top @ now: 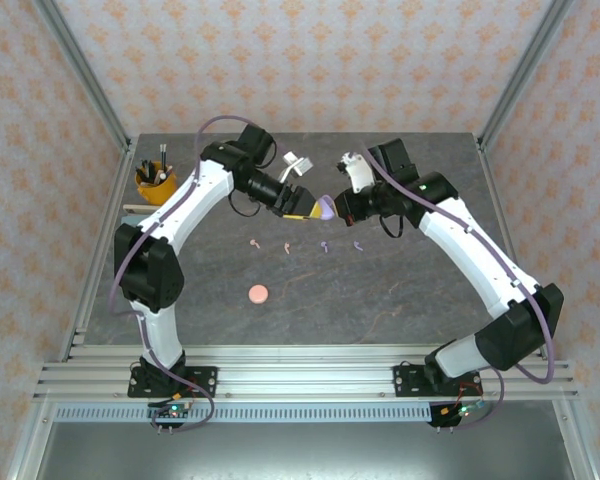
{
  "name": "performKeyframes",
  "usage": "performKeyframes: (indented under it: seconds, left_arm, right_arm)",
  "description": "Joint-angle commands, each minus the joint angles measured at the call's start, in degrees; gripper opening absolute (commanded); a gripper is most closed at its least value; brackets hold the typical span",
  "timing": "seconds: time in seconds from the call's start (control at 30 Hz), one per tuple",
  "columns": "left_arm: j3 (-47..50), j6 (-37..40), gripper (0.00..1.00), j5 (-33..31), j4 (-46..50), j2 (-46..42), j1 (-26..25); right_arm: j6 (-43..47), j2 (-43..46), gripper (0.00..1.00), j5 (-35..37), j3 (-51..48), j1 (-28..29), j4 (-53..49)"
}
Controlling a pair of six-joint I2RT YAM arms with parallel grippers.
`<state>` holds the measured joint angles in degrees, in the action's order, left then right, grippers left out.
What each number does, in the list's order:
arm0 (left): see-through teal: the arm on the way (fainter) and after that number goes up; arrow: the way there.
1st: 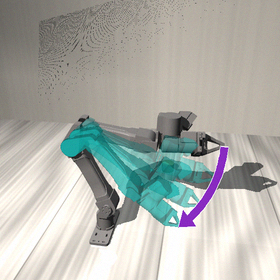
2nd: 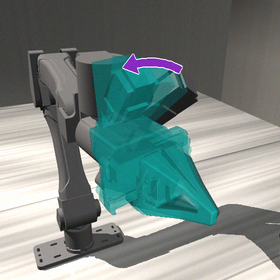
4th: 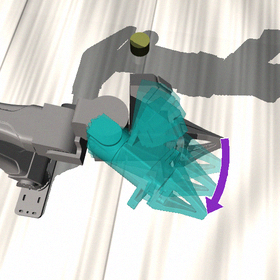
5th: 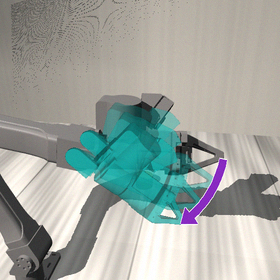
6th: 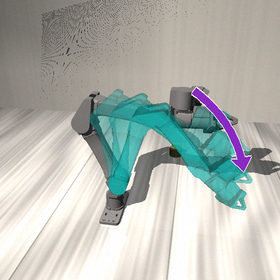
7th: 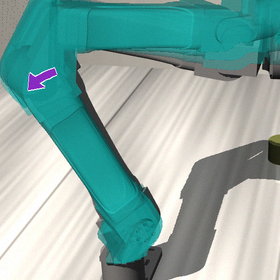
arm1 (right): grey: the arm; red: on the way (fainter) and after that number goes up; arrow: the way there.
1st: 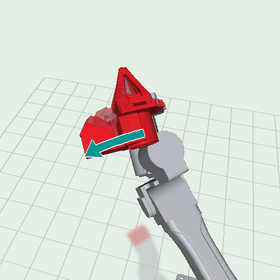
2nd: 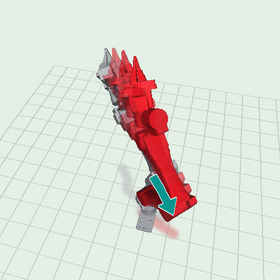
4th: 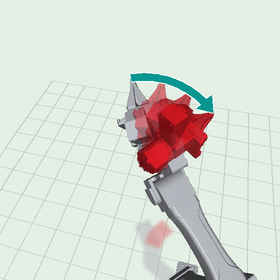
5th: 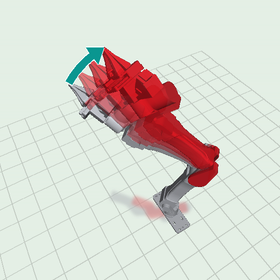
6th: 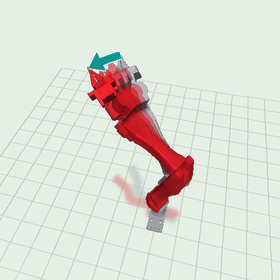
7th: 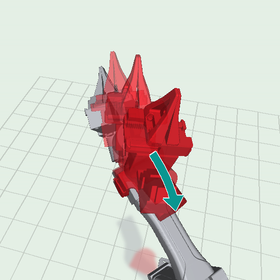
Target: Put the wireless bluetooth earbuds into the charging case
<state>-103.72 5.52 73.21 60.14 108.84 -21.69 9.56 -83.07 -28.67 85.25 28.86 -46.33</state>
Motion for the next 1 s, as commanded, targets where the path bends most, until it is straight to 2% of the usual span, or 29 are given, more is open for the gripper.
performKeyframes:
  seconds: [0.0,0.67,0.83,0.97]
  left_arm:
    - [-2.0,5.3,0.69,4.8,6.8,0.2,0.2]
    - [-2.8,6.5,0.57,6.4,7.9,4.3,-1.0]
    - [-2.6,6.7,0.49,6.7,7.8,4.4,-1.3]
    - [-2.6,7.1,0.46,6.7,8.1,4.5,-1.7]
  right_arm:
    - [1.9,1.3,0.0,1.2,1.9,0.8,-1.6]
    - [1.8,-0.3,0.0,0.6,1.7,3.3,-2.4]
    - [1.7,-0.8,0.0,0.5,1.9,3.3,-2.2]
    - [1.3,-1.0,0.0,0.2,1.9,3.3,-1.9]
